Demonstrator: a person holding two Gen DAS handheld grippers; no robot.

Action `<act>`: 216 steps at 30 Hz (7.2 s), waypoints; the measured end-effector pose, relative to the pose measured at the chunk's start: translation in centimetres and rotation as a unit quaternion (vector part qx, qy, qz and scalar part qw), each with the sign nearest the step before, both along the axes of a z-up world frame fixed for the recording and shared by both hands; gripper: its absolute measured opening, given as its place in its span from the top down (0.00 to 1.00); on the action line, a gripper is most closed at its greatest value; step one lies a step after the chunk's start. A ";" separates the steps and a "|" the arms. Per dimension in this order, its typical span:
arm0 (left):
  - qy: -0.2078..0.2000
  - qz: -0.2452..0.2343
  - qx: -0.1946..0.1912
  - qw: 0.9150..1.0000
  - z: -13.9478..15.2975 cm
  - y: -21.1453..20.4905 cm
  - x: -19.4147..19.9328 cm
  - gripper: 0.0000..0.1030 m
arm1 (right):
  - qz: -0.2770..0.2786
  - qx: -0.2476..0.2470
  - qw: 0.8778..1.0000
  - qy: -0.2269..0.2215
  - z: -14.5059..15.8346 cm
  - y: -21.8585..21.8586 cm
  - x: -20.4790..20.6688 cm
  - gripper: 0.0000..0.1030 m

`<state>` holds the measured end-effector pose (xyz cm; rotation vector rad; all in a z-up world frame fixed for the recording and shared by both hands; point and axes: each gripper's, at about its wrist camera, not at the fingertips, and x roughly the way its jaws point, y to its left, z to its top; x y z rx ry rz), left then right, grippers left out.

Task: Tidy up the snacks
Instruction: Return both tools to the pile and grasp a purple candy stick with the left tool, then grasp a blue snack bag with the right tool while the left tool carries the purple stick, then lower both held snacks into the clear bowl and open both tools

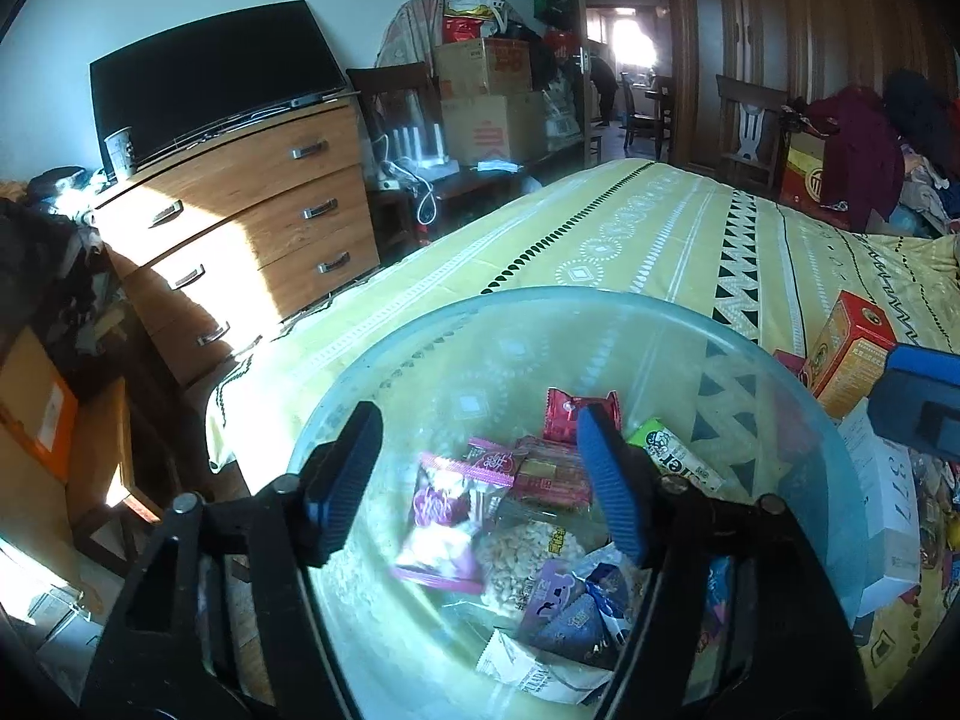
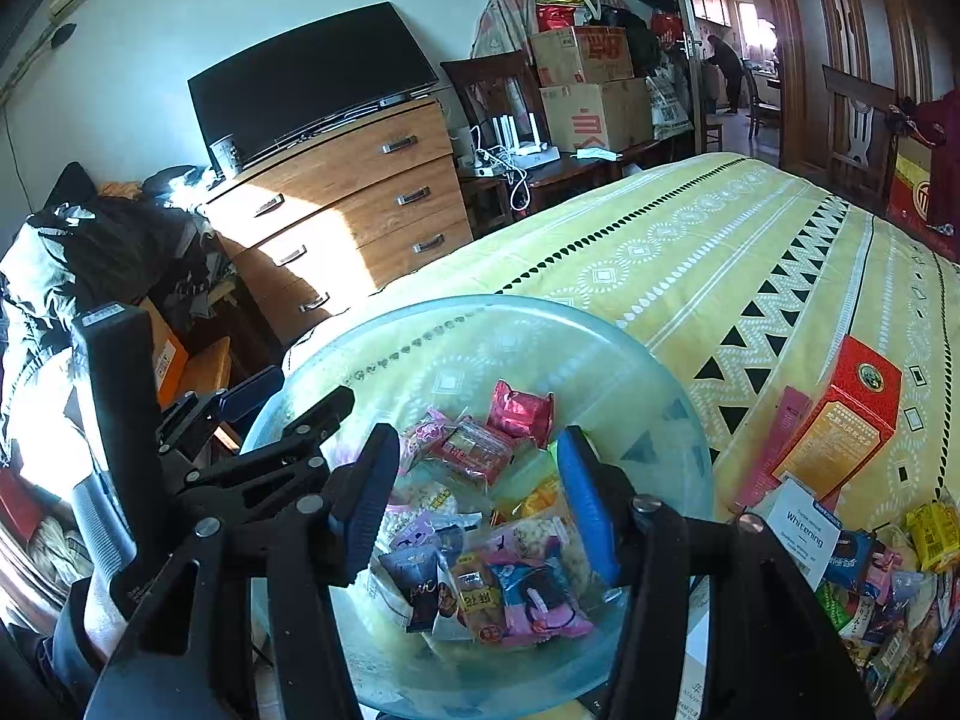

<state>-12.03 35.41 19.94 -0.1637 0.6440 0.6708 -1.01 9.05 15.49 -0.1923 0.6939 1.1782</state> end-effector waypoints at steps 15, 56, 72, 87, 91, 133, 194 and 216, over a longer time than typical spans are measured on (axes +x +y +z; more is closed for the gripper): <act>-0.085 -0.178 0.019 0.980 3.8 -12.5 -0.4 0.20 | -0.122 0.025 0.991 -0.048 -4.5 -19.2 -3.8 0.16; 0.179 -0.450 -0.175 0.857 -17.4 -34.2 14.6 0.56 | -0.324 0.002 0.925 0.198 -22.5 -45.8 1.6 0.17; 0.160 -0.406 -0.167 0.884 -16.5 -36.2 14.7 0.27 | -0.337 0.009 0.921 0.197 -22.7 -47.2 2.0 0.17; 0.155 -0.414 -0.116 0.889 -15.1 -37.0 13.1 0.87 | -0.359 0.006 0.921 0.149 -21.2 -49.0 5.7 0.19; 0.146 -0.418 -0.129 0.887 -14.1 -36.5 12.8 0.87 | -0.372 -0.009 0.919 0.133 -21.1 -49.1 10.4 0.19; -0.037 -0.362 -0.134 0.922 0.5 -25.7 8.4 0.87 | -0.324 0.041 0.945 -0.010 -6.8 -40.0 11.2 0.46; -0.067 -0.070 -0.181 0.979 -1.2 2.4 -0.3 0.86 | 0.036 0.004 0.999 0.022 -1.5 1.6 -0.1 0.46; -0.062 -0.060 -0.165 0.983 -0.7 0.9 0.3 0.21 | 0.010 0.018 1.000 0.011 -2.6 -2.2 -0.1 0.29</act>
